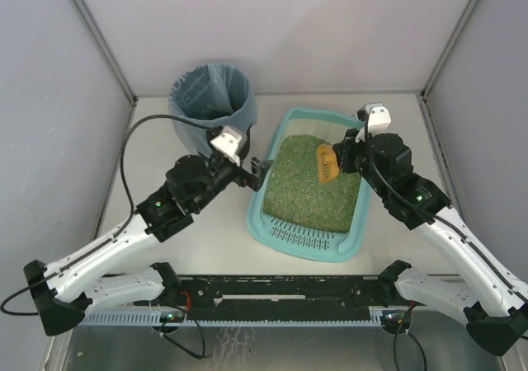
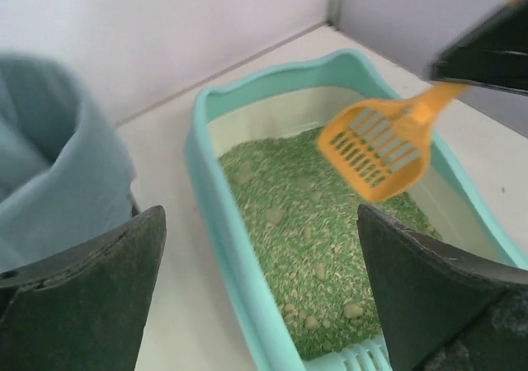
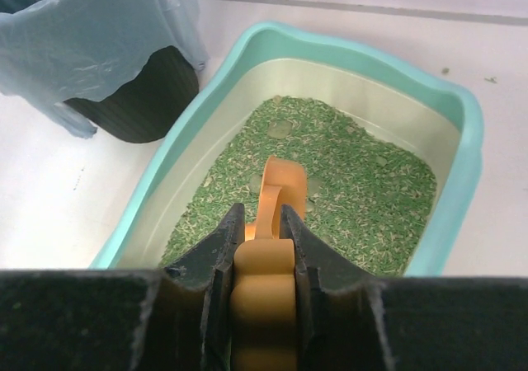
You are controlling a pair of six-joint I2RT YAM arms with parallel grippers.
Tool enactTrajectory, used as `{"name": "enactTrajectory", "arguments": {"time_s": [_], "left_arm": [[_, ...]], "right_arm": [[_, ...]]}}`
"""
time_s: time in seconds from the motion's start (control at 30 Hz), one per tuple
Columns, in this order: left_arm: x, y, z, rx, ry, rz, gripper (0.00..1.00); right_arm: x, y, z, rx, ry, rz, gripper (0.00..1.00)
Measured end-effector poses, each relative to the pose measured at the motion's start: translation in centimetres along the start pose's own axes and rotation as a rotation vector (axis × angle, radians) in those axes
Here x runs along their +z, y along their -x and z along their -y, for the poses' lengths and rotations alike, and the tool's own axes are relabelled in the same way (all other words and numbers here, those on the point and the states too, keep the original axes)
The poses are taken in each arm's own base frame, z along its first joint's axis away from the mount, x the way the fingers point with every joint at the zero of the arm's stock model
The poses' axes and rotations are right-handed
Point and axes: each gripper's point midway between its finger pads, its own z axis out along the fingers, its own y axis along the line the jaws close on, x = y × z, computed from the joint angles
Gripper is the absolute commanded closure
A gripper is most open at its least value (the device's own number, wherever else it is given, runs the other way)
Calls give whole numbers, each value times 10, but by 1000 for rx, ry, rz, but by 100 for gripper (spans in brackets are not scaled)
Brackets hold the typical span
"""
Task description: Clean the litter box
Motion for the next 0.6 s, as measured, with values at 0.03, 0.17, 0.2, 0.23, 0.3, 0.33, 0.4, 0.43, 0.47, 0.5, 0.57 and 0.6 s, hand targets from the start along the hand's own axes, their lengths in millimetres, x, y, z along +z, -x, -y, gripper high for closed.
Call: {"name": "enactTrajectory", "arguments": {"time_s": [0.03, 0.17, 0.2, 0.23, 0.3, 0.33, 0.4, 0.43, 0.47, 0.5, 0.57, 0.6], "left_arm": [[-4, -1, -13, -45, 41, -11, 0], [-17, -29, -59, -193, 196, -115, 0], [-19, -40, -65, -221, 224, -152, 0], [-19, -51, -67, -247, 235, -188, 0], [-18, -71, -59, -291, 215, -248, 2], [-17, -83, -53, -317, 201, -282, 4], [-16, -111, -42, -360, 175, -362, 6], [-15, -122, -38, -374, 169, -398, 7], [-14, -138, -32, -388, 157, -451, 8], [-13, -150, -28, -399, 152, -491, 10], [-11, -167, -21, -409, 145, -548, 11], [-10, -176, -18, -409, 140, -576, 12]], "right_arm": [[0, 0, 2, -3, -12, 2, 100], [0, 1, 9, -5, -46, 8, 100], [0, 1, 10, -5, -52, 9, 100], [0, 1, 11, -5, -59, 10, 100], [1, 1, 12, -4, -65, 9, 100], [2, 1, 12, -5, -67, 6, 100], [4, -2, 12, -7, -70, -2, 100], [4, -3, 12, -8, -71, -7, 100], [5, -4, 12, -10, -72, -12, 100], [6, -5, 12, -10, -73, -14, 100], [6, -6, 13, -11, -74, -18, 100], [6, -7, 13, -11, -74, -19, 100]]}}
